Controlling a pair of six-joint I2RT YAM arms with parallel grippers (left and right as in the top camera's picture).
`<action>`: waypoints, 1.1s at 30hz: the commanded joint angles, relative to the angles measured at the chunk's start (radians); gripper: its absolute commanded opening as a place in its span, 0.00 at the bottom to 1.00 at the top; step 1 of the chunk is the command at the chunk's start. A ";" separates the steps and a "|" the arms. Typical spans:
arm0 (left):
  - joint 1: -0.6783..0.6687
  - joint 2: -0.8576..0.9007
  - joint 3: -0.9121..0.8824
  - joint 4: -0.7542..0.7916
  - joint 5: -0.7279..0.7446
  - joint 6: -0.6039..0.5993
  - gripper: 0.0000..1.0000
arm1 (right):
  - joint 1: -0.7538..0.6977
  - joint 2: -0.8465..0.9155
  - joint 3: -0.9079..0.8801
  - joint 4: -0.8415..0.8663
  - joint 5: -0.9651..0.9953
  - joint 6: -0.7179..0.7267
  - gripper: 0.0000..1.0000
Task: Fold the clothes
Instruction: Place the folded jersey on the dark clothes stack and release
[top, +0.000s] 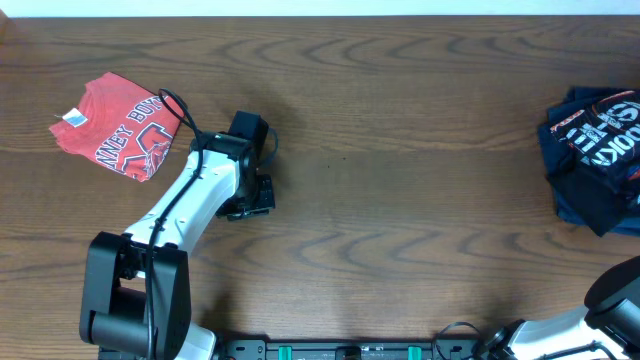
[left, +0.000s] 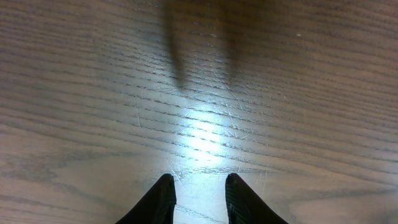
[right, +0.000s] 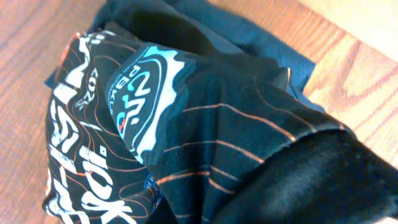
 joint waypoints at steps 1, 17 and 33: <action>0.002 -0.009 0.018 -0.006 -0.011 0.002 0.29 | -0.016 -0.004 0.020 -0.014 0.017 0.015 0.02; 0.002 -0.009 0.018 -0.005 -0.012 0.003 0.29 | -0.116 -0.005 0.023 -0.092 0.007 0.139 0.39; 0.002 -0.009 0.018 -0.005 -0.011 0.002 0.29 | -0.082 -0.004 -0.116 0.124 -0.100 -0.022 0.01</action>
